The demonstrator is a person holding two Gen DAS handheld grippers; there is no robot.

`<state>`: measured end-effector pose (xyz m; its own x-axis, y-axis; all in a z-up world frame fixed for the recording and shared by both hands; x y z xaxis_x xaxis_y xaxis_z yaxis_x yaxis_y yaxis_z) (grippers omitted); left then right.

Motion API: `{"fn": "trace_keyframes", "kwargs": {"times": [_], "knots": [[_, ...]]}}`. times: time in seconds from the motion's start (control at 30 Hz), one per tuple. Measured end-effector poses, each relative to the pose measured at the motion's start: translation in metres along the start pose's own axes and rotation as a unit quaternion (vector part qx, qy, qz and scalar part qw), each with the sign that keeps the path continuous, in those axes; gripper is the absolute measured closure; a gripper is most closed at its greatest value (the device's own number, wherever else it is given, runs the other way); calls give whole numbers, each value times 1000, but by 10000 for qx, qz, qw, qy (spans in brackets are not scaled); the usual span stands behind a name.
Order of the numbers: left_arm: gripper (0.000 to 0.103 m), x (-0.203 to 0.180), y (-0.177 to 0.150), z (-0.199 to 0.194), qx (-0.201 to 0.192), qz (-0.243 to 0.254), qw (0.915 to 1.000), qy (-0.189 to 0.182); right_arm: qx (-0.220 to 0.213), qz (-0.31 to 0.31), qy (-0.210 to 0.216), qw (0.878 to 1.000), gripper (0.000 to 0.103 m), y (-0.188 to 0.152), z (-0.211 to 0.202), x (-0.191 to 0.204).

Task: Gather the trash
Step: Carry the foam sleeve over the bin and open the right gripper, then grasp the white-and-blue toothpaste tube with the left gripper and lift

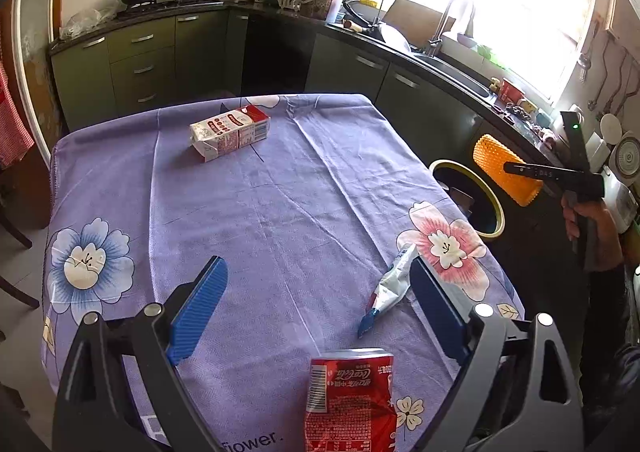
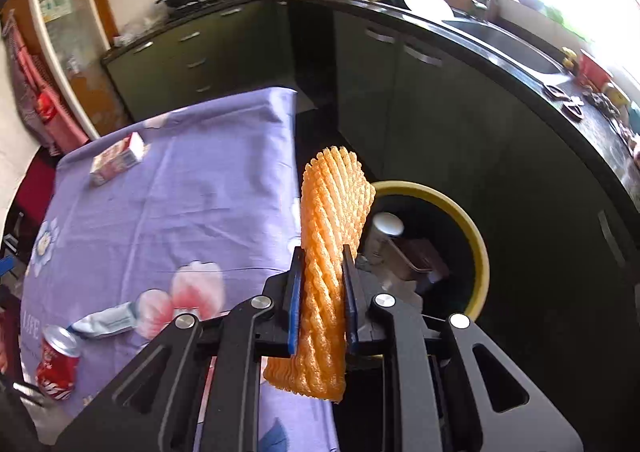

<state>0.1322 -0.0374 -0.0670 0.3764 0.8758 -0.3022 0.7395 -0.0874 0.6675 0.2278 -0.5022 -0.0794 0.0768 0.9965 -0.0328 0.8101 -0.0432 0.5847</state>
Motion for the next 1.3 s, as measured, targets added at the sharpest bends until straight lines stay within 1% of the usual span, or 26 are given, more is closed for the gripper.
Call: {"fn": "trace_keyframes", "kwargs": {"times": [0.1,0.17,0.23,0.3,0.33,0.37,0.47,0.57,0.6,0.67,0.77,0.87,0.97,1.03,1.1,1.17,1.2,1.23,1.3], "knots": [[15,-6,1,4,50,82,10000,9,272,279,-288,9988,82,-2,42,-30],[15,-9,2,5,84,131,9999,28,386,364,-432,9977,78,-3,67,-42],[15,-11,3,7,123,177,9998,57,425,445,-664,9959,69,-4,86,-53],[15,-13,4,8,161,218,9996,77,454,561,-949,9929,56,-5,100,-64],[15,-14,5,9,180,242,9995,82,448,609,-1086,9912,54,-6,103,-69],[15,-15,5,10,196,266,9994,85,418,651,-1135,9905,52,-7,102,-71],[15,-20,5,13,256,353,9990,82,215,700,-1057,9917,41,-12,89,-71],[15,-23,6,19,314,403,9987,50,-45,679,-1180,9907,41,-13,69,-65],[15,-25,6,21,334,439,9985,34,-143,710,-1104,9912,41,-13,61,-63],[15,-30,7,25,387,542,9978,-17,-331,824,-805,9928,40,-22,38,-55],[14,-39,7,37,628,847,9943,-178,-501,881,-383,9941,39,-43,9,-38],[14,-50,5,55,1014,1290,9857,-393,-580,860,-46,9946,38,-66,-11,-22],[13,-61,2,80,1464,1699,9728,-590,-549,901,248,9941,36,-81,-19,-4],[13,-67,-3,97,1767,1910,9634,-648,-496,918,379,9938,36,-88,-20,4],[13,-72,-10,115,2096,2161,9506,-757,-437,876,444,9942,36,-95,-21,12],[13,-75,-16,130,2364,2319,9404,-771,-427,853,466,9944,36,-99,-22,17],[13,-76,-19,137,2494,2377,9349,-848,-427,863,466,9943,36,-100,-23,18],[13,-76,-20,141,2568,2399,9319,-897,-432,882,477,9940,36,-103,-23,19],[13,-76,-24,151,2701,2437,9277,-837,-439,954,525,9931,36,-103,-23,18]]}}
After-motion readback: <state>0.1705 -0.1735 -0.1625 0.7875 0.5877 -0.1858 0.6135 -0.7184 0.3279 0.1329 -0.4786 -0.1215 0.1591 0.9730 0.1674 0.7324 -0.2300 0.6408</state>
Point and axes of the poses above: each gripper's, at about its wrist camera, not at the fingertips, and z roughly the way its jaws point, x to its left, y to its top, the point moved 3 cm from there along z, roughly the way its jaws point, and after that the axes turned 9 degrees about -y, right-handed, at the moved point
